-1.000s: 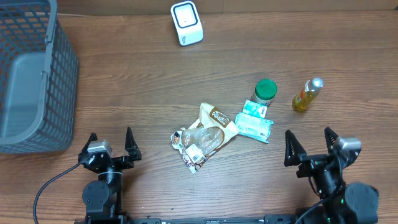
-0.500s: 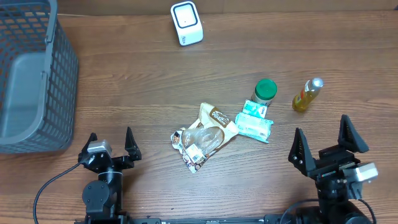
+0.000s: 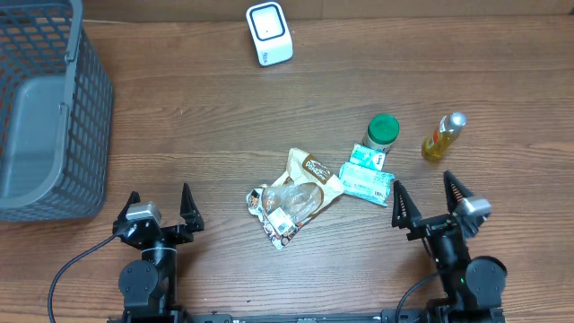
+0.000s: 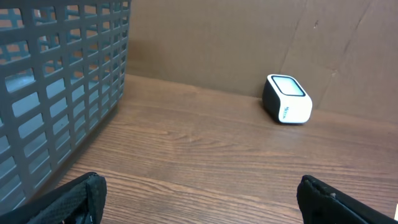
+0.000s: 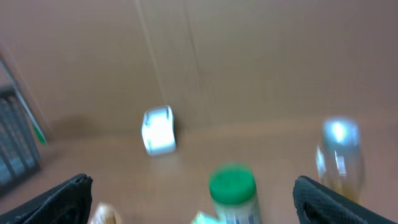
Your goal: Scan the item barcode
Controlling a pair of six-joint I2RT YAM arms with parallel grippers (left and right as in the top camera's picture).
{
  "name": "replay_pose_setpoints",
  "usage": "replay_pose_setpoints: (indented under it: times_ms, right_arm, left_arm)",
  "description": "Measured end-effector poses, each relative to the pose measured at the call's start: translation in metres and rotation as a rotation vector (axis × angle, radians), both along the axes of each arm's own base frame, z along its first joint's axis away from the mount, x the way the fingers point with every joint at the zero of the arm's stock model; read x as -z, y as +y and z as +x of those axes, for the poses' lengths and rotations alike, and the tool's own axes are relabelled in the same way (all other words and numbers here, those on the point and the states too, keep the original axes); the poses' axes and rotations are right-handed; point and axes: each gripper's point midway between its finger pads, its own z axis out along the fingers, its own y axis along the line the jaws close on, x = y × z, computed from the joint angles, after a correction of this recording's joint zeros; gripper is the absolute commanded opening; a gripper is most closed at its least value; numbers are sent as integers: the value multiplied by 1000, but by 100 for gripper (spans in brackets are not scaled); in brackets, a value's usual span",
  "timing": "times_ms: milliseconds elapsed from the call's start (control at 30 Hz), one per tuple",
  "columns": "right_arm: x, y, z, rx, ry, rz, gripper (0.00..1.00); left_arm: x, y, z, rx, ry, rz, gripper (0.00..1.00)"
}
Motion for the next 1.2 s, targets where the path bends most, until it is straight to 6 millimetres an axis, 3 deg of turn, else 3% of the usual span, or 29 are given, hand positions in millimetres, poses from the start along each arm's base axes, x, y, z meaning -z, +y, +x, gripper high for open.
replay_pose_setpoints:
  times_ms: [100, 1200]
  right_arm:
    - [17, -3, 1, 18, 69, 0, 100]
    - [16, -6, 2, 36, 68, 5, 100]
  left_arm:
    - [0, 0, 0, 0, 0, 0, 99]
    - [0, 0, 0, 0, 0, 0, 100]
